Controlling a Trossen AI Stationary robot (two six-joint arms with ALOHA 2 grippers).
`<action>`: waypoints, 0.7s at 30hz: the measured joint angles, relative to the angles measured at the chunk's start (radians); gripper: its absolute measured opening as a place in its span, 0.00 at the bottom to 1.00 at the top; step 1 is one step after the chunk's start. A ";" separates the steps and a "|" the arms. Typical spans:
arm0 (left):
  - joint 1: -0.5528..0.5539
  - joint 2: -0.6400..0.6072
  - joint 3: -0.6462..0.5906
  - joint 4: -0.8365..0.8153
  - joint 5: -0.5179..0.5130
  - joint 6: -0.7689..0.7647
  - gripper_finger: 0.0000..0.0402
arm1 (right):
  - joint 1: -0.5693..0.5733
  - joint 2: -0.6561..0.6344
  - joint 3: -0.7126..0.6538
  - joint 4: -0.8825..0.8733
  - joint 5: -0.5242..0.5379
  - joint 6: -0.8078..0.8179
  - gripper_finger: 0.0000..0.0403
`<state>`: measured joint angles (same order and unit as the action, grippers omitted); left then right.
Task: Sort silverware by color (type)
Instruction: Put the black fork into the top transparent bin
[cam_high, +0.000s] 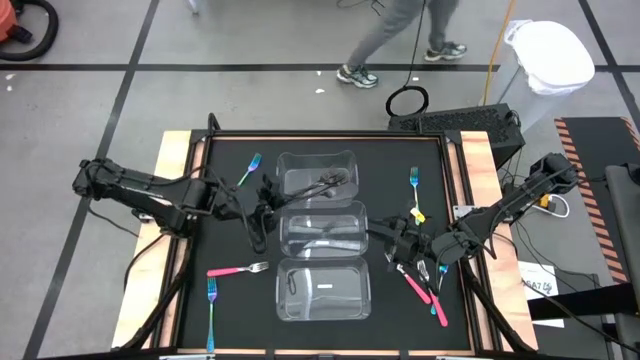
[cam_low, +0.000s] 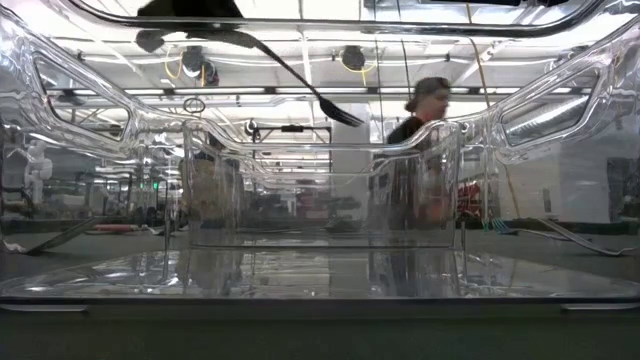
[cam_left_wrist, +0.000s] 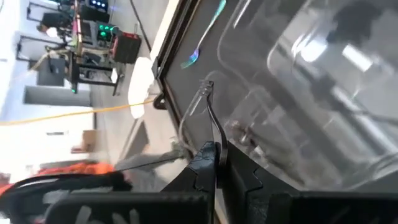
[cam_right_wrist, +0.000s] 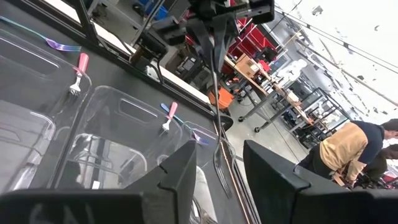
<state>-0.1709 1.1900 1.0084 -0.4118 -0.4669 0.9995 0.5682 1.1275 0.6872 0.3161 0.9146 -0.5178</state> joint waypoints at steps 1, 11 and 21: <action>0.006 0.000 0.000 -0.002 -0.007 0.023 0.02 | 0.000 0.000 0.000 0.000 0.000 -0.001 0.32; 0.049 0.000 0.000 -0.070 -0.016 0.108 0.02 | 0.000 0.000 0.000 0.000 0.000 -0.003 0.32; 0.248 0.000 0.000 -0.068 0.218 0.254 0.02 | 0.000 0.000 0.000 -0.002 0.000 -0.003 0.32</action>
<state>0.0776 1.1904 1.0084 -0.4800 -0.2489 1.2530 0.5686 1.1275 0.6872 0.3145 0.9146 -0.5209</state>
